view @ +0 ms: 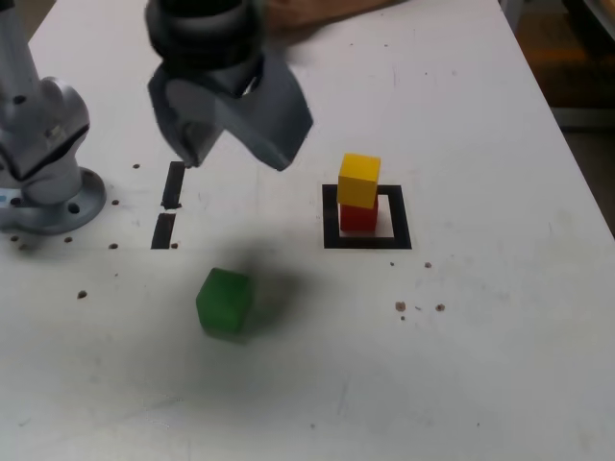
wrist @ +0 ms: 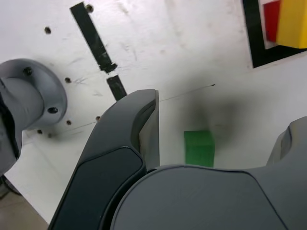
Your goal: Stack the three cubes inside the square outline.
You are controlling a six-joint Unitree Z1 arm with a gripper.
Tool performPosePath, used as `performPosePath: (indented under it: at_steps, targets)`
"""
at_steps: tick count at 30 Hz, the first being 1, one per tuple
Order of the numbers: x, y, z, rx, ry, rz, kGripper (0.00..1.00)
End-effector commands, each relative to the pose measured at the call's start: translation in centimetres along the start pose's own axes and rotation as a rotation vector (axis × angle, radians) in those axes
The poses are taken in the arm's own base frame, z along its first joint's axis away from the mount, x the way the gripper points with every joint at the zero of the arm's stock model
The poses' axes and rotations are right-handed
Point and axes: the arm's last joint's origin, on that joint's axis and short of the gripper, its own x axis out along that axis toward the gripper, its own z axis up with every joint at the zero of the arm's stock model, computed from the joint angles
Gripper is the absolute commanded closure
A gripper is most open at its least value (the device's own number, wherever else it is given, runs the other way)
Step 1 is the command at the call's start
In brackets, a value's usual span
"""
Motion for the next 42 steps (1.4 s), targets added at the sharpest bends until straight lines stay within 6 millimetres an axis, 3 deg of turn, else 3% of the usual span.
performPosePath:
  at_steps: [1,9,20,33,42]
  targets:
    - [0.8,-0.8,-0.7,-0.007,0.014,-0.016,0.09]
    - [4.6,-2.7,-1.3,-0.055,0.02,-0.074,0.09]
    - [9.0,-3.9,-1.1,-0.071,-0.009,-0.154,0.09]
    - [10.6,-5.6,1.3,-0.036,-0.045,-0.19,0.09]
    - [11.4,-6.3,1.9,-0.015,-0.009,-0.187,0.09]
